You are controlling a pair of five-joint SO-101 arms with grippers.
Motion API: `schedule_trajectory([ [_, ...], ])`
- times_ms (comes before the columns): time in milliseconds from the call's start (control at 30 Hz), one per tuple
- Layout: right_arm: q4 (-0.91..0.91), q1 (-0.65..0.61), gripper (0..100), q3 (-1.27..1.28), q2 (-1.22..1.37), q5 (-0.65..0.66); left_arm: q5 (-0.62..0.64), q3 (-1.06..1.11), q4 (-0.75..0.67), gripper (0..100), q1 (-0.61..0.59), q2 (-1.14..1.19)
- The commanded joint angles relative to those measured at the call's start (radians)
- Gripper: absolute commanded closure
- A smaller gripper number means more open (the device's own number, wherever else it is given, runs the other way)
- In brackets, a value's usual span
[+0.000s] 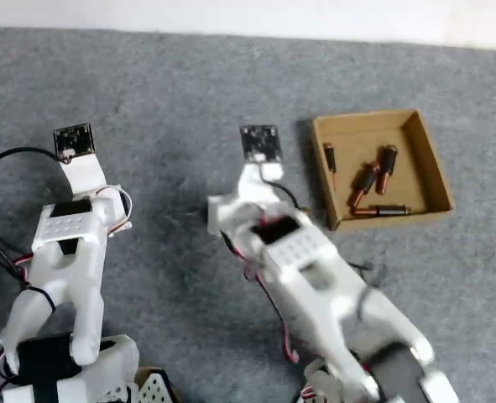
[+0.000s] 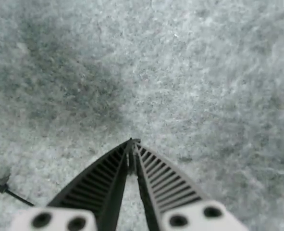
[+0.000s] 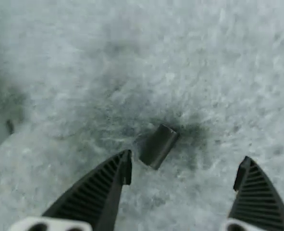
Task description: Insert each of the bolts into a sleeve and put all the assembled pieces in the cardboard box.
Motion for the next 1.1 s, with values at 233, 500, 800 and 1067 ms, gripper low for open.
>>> schedule_trajectory([
  [233,0.225,-0.036,67.8,-0.547,0.476,-0.153,0.011,-0.005,-0.018,99,-0.015,-0.038],
  [500,0.312,-0.045,67.8,-0.639,0.602,-0.155,0.011,-0.005,-0.018,99,-0.015,-0.038],
  [800,0.334,-0.053,69.3,-0.636,0.607,-0.155,0.011,-0.005,-0.018,99,-0.015,-0.038],
  [1067,0.337,-0.058,97.4,-0.608,0.605,-0.149,0.011,-0.005,-0.018,99,-0.015,-0.038],
])
